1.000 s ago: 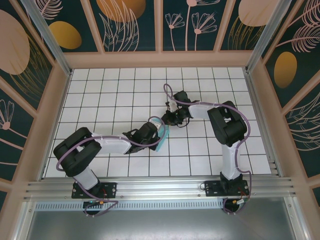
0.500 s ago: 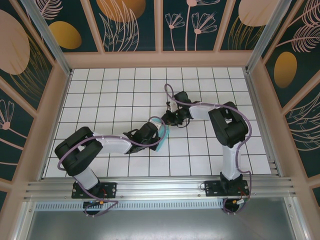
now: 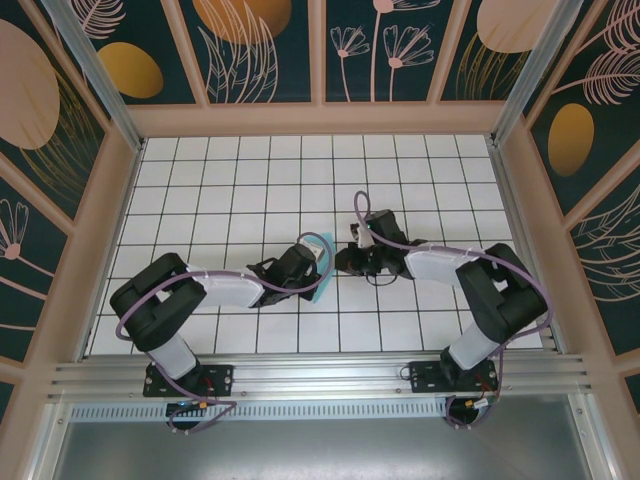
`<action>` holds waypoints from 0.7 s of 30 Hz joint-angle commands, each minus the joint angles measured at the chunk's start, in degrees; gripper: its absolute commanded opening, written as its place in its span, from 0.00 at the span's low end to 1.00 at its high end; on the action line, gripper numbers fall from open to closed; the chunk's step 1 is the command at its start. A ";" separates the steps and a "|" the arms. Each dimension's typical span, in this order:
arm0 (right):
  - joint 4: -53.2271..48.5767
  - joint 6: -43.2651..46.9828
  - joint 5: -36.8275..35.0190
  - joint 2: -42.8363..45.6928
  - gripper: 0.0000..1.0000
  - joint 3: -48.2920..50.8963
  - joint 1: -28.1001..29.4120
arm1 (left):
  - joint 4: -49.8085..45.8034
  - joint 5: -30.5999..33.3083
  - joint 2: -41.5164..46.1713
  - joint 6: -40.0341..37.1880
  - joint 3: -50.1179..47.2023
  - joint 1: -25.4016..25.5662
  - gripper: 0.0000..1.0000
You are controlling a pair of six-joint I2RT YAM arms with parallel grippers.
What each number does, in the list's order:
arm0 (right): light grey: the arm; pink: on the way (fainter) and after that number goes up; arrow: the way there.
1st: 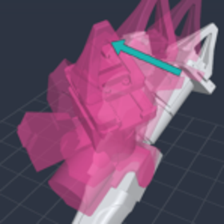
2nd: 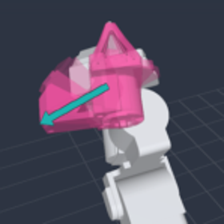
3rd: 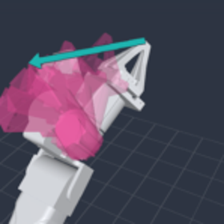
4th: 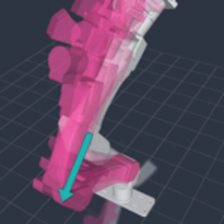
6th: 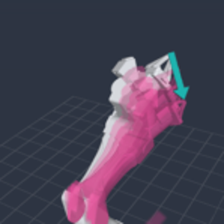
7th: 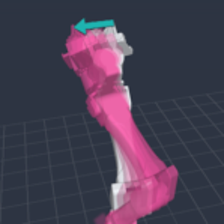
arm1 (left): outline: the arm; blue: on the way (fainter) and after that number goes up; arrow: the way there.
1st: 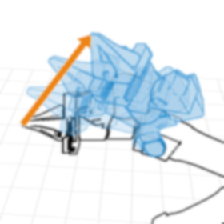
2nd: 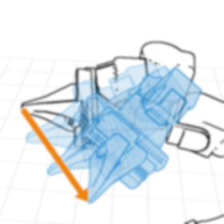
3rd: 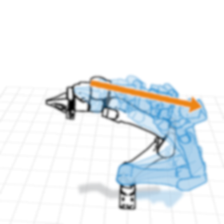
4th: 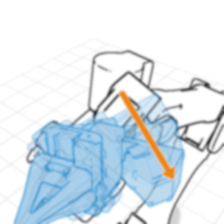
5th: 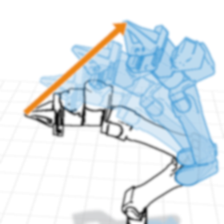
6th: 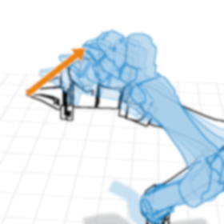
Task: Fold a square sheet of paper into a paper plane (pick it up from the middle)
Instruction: Third fold the triangle at the center of the table.
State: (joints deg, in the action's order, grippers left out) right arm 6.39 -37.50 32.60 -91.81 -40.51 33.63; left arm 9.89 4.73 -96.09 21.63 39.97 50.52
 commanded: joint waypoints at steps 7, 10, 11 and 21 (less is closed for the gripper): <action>-0.03 -1.72 -1.84 -6.72 0.12 -6.97 3.72 | -1.90 -1.33 -1.72 -1.50 0.73 -0.29 0.00; -1.15 -1.45 -3.34 -8.39 0.12 -8.33 3.73 | -1.64 -1.75 -1.60 -1.36 0.64 -0.25 0.00; -1.74 -1.28 -3.51 -8.91 0.12 -8.68 3.65 | -1.54 -1.79 -1.64 -1.36 0.55 -0.26 0.00; -0.55 1.96 -2.95 -11.64 0.13 -6.14 2.16 | -2.07 -2.09 -1.71 -1.60 0.12 -0.30 0.00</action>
State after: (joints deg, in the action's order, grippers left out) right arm 4.43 -37.43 29.21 -101.80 -48.05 36.53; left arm 9.93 4.29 -96.27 21.02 40.10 50.50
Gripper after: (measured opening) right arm 0.130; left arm 0.048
